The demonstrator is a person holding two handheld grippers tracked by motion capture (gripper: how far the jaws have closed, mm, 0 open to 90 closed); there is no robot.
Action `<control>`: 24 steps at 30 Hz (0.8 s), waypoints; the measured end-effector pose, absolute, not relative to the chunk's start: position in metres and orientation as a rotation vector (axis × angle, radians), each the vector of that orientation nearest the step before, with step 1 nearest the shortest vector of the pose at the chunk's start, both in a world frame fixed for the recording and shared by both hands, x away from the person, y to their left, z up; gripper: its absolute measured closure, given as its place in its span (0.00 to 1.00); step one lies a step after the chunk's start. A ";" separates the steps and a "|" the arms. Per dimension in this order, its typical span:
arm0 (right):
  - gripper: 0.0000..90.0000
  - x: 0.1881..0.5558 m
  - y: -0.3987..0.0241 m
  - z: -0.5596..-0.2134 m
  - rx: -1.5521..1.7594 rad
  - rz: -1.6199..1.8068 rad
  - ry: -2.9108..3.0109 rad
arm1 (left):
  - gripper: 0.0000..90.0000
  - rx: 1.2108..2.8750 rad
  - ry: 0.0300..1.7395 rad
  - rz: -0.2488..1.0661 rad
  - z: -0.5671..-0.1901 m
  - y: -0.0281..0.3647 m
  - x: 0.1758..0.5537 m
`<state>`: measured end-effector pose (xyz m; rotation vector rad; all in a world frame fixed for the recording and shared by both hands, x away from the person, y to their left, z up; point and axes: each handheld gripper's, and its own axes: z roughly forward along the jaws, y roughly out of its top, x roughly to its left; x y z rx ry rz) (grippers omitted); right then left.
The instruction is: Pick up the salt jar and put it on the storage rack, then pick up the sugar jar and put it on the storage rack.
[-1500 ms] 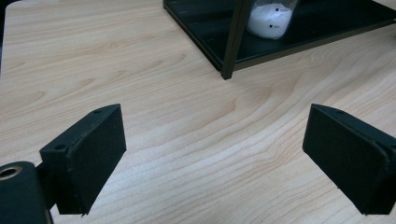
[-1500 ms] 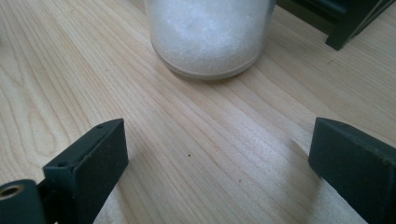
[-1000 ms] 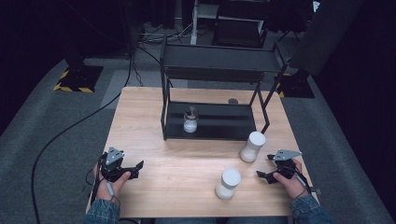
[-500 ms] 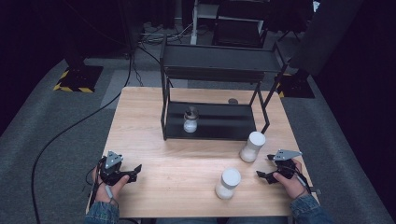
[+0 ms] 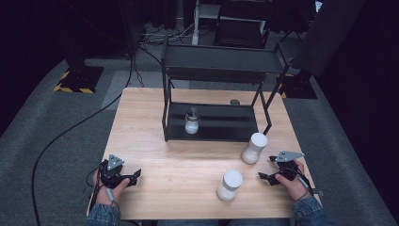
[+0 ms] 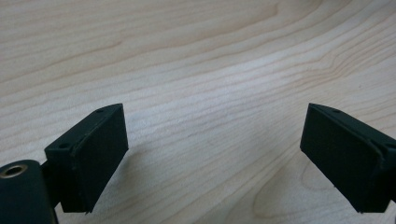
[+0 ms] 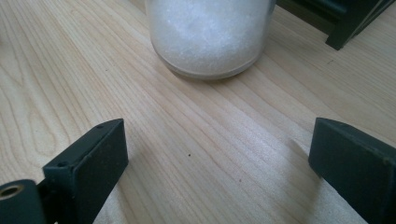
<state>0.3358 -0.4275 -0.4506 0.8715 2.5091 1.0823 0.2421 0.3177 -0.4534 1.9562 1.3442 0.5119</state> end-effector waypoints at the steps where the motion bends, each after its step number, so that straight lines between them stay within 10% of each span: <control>1: 0.05 0.336 -0.427 -0.451 0.871 1.081 2.508 | 0.08 1.979 1.352 0.506 -0.452 0.316 0.244; 24: 0.08 0.332 -0.430 -0.449 0.897 1.107 2.498 | 0.06 2.010 1.365 0.544 -0.450 0.307 0.244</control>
